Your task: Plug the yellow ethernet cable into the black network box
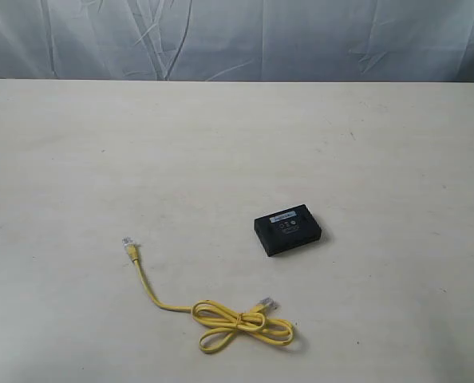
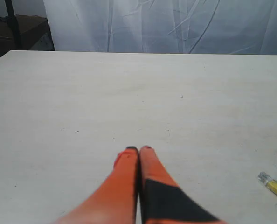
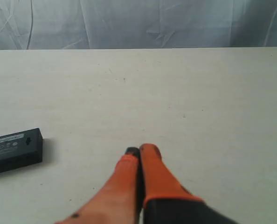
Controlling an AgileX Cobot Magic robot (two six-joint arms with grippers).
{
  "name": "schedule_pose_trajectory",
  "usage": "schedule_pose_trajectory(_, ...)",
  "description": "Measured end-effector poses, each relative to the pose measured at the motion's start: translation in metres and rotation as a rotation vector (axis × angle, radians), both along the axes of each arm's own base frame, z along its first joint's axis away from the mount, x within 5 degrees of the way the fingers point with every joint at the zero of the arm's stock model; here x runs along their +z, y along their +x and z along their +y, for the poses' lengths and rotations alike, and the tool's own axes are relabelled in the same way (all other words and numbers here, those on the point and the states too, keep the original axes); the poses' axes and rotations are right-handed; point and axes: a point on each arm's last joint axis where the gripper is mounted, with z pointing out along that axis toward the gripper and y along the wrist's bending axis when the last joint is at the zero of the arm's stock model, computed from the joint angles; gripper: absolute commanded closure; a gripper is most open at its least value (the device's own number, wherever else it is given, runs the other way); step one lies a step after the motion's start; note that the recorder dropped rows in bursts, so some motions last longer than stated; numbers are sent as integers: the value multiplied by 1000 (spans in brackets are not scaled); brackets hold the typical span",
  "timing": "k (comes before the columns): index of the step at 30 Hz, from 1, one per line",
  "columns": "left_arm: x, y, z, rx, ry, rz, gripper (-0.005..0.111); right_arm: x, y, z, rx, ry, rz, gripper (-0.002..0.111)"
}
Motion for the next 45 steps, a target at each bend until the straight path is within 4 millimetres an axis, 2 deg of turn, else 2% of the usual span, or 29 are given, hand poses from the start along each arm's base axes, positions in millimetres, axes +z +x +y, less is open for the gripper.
schedule_pose_trajectory(7,0,0,0,0,0,0,107,6,2,0,-1,6,-71,108)
schedule_pose_trajectory(17,0,0,0,0,0,0,107,37,3,0,-5,36,-407,108)
schedule_pose_trajectory(27,0,0,0,0,0,0,107,47,1,0,-6,44,-518,108)
schedule_pose_trajectory(31,0,0,0,0,0,0,107,46,4,0,-9,66,-460,109)
schedule_pose_trajectory(35,0,0,0,0,0,0,107,59,14,1,-8,63,-293,109)
schedule_pose_trajectory(41,0,0,0,0,0,0,107,88,50,5,-4,51,10,109)
schedule_pose_trajectory(45,0,0,0,1,8,0,107,87,75,9,-20,115,107,109)
